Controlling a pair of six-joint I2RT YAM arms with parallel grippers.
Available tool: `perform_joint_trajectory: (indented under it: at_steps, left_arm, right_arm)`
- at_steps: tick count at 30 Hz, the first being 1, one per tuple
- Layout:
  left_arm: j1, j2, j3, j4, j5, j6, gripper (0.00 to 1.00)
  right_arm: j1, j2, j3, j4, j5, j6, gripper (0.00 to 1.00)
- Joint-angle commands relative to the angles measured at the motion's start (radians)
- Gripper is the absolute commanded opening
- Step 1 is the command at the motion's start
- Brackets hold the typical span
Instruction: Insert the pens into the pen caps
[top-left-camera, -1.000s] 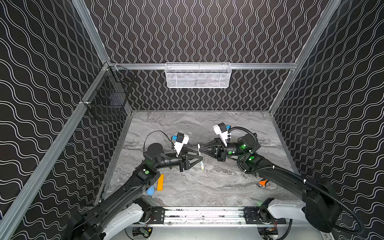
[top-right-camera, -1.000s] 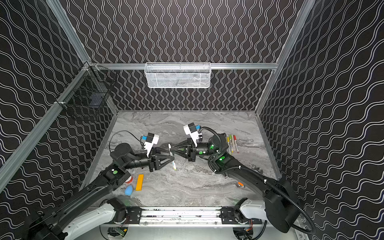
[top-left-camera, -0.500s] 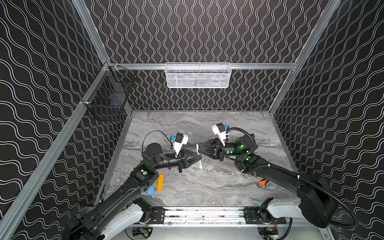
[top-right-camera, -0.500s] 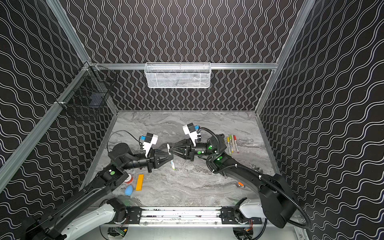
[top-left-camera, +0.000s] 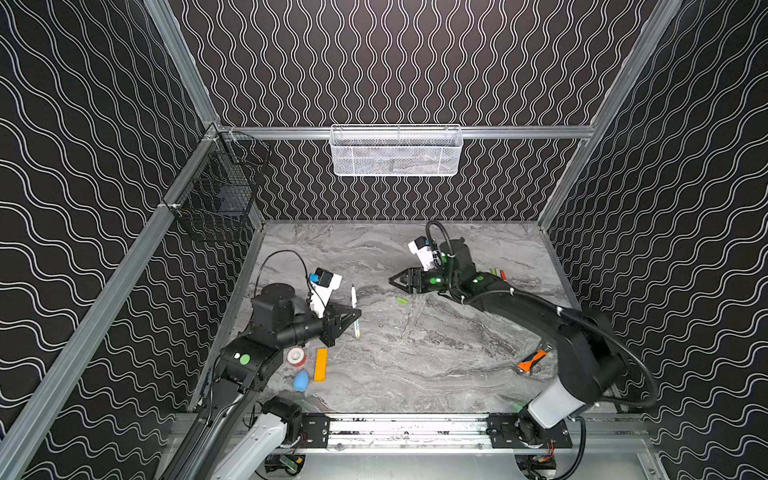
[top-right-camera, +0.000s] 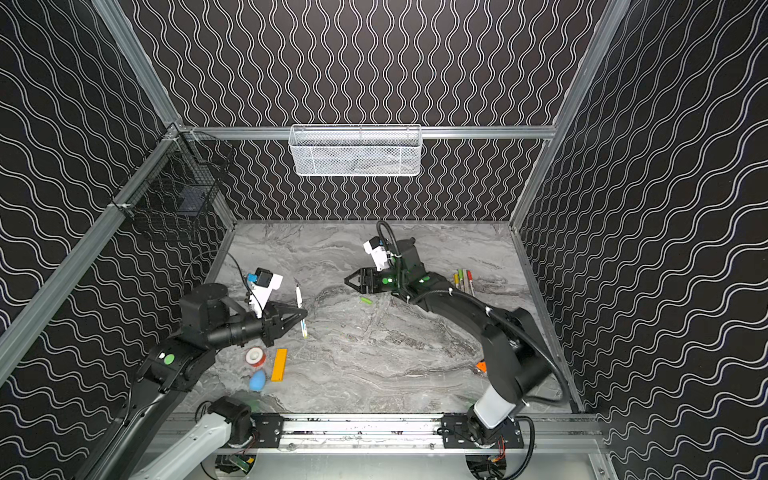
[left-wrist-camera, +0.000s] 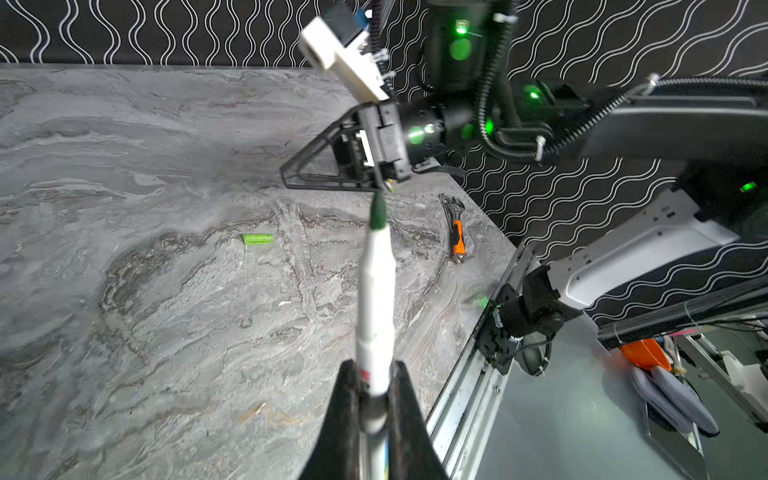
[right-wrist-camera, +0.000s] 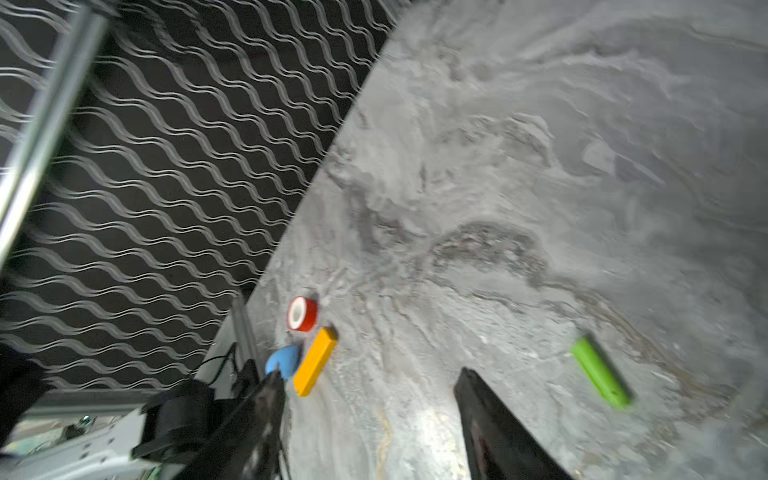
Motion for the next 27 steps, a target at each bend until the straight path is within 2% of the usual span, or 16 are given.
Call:
perform_joint_trajectory:
  at_steps: [1,8,14,27]
  left_arm:
    - [0.004,-0.016,-0.021,-0.021,-0.008,0.04,0.0]
    - [0.008,-0.027,-0.034,0.006,0.041,0.051,0.0]
    - [0.009,-0.038,-0.038,0.008,0.041,0.048,0.0]
    - [0.015,-0.023,-0.038,0.012,0.043,0.049,0.0]
  right_arm:
    - [-0.005,0.096,0.094,-0.261,0.12,-0.079,0.71]
    - [-0.02,0.29,0.232,-0.348,0.175,-0.118,0.73]
    - [-0.022,0.422,0.36,-0.436,0.148,-0.162,0.74]
    - [0.004,0.491,0.413,-0.527,0.096,-0.25,0.74]
